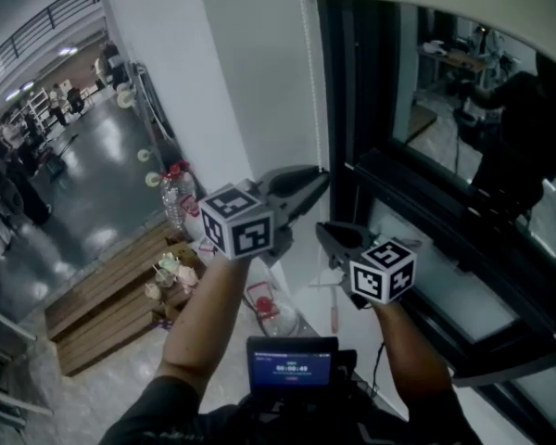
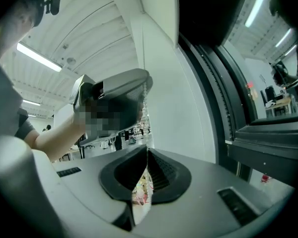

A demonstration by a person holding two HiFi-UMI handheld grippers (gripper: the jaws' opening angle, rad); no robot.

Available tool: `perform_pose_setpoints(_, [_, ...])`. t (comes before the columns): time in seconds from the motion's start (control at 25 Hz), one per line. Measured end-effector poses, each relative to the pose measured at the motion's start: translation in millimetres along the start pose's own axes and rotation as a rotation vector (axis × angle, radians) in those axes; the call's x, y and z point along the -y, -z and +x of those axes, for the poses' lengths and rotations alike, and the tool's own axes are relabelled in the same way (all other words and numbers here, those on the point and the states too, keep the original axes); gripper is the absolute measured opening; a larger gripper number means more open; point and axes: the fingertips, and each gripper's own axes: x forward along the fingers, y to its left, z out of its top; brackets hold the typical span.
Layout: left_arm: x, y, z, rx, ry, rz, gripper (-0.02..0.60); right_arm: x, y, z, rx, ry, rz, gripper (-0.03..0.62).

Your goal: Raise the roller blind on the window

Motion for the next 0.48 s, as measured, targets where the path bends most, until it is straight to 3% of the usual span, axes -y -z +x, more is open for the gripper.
perform_pose_setpoints(0.04, [1,-1,1,-0.007,0.005,0.011,0.06,-1,0,0,0.0,-0.001,-0.001,0.01])
perform_pose_setpoints(0.08, [3,-1,2,-0.015,0.01,0.022,0.014,-2,-1,0,0.0,-0.001,-0.001,0.011])
perform_pose_setpoints(0.32, [-1,3,-2,0.024,0.009,-0.004,0.009,-1,3,0,-0.004,0.0,0.013,0.011])
perform_pose_setpoints(0.48, [-5,24,-5,-0.005,-0.003,-0.014,0.009,2,22,2,-0.034,-0.001,0.046,0.011])
